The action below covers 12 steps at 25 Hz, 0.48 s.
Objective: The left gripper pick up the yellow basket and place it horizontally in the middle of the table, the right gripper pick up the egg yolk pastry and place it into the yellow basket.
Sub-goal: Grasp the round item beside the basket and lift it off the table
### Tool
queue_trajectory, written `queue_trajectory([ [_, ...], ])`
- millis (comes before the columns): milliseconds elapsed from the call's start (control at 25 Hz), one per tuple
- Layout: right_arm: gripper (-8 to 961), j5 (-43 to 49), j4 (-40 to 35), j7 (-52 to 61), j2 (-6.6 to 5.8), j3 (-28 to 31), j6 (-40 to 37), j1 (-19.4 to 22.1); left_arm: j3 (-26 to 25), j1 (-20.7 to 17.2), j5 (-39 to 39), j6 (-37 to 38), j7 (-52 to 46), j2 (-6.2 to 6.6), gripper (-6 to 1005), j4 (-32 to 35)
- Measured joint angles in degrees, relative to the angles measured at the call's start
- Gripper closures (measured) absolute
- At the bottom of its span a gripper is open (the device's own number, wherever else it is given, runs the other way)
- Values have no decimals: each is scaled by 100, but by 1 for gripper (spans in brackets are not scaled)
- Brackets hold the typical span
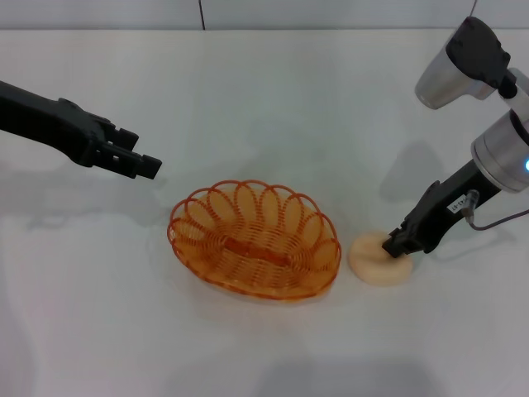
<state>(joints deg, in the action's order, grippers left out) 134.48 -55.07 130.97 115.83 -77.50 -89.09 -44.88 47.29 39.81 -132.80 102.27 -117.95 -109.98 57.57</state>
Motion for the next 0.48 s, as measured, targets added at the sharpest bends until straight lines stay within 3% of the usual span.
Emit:
queue_trajectory([
  [480,906,-31,-822,122,-29,359,-445,13,-36,-44,0,-24,12,-4,270,2],
])
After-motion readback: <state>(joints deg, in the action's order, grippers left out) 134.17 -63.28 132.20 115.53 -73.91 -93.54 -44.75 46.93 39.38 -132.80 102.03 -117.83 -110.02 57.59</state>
